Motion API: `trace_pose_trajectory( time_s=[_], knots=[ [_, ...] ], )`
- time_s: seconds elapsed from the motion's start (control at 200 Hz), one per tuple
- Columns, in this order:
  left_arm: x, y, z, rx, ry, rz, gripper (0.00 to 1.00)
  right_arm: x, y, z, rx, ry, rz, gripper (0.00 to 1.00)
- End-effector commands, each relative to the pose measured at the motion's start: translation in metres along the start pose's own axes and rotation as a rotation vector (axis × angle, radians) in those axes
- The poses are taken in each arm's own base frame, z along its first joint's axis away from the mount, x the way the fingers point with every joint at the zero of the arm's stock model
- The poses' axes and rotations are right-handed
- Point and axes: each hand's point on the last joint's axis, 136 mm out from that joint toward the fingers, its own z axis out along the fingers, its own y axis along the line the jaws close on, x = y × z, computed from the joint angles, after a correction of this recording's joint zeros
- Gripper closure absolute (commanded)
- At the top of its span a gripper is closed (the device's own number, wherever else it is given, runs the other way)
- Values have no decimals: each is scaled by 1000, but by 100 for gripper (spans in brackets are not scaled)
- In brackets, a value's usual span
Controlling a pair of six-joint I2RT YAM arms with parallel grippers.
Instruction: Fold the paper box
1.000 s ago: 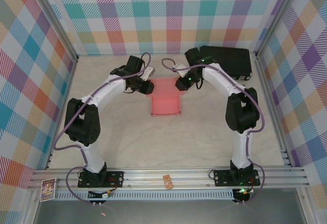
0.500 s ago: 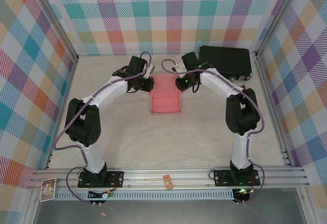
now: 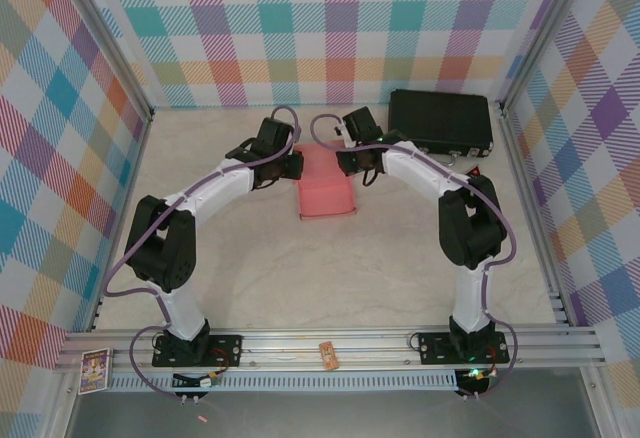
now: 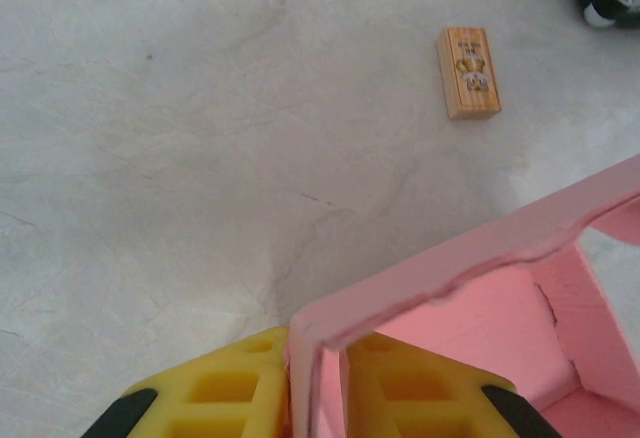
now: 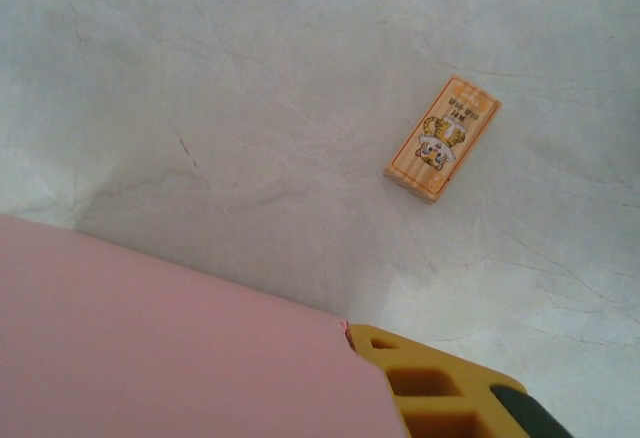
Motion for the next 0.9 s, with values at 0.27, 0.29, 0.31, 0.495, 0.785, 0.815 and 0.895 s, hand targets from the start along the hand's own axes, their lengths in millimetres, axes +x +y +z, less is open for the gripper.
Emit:
trace_pose_trajectory(
  time_s=[0.27,0.29,0.31,0.495,0.785,0.815,0.895],
  knots=[
    [-23,7,-13,-73,-95,17,83,-12,3,-22,19,-26,-43,74],
    [-24,8,-14,-76,-96,18,83,-12,3,-22,18,-25,-44,74],
    [-23,8,-13,-77,-94,19,84,-11,3,-22,17,-21,-45,75],
    [-20,9,-12,-82,-89,27,84,-8,2,-21,22,5,-63,81],
    [-19,8,-9,-77,-103,-18,91,-11,2,-21,30,-3,-3,93],
    [-20,9,-9,-78,-111,-34,91,-12,1,-21,34,-15,15,94],
    [-21,8,-10,-74,-127,-74,91,-15,2,-24,40,-49,63,96]
  ],
)
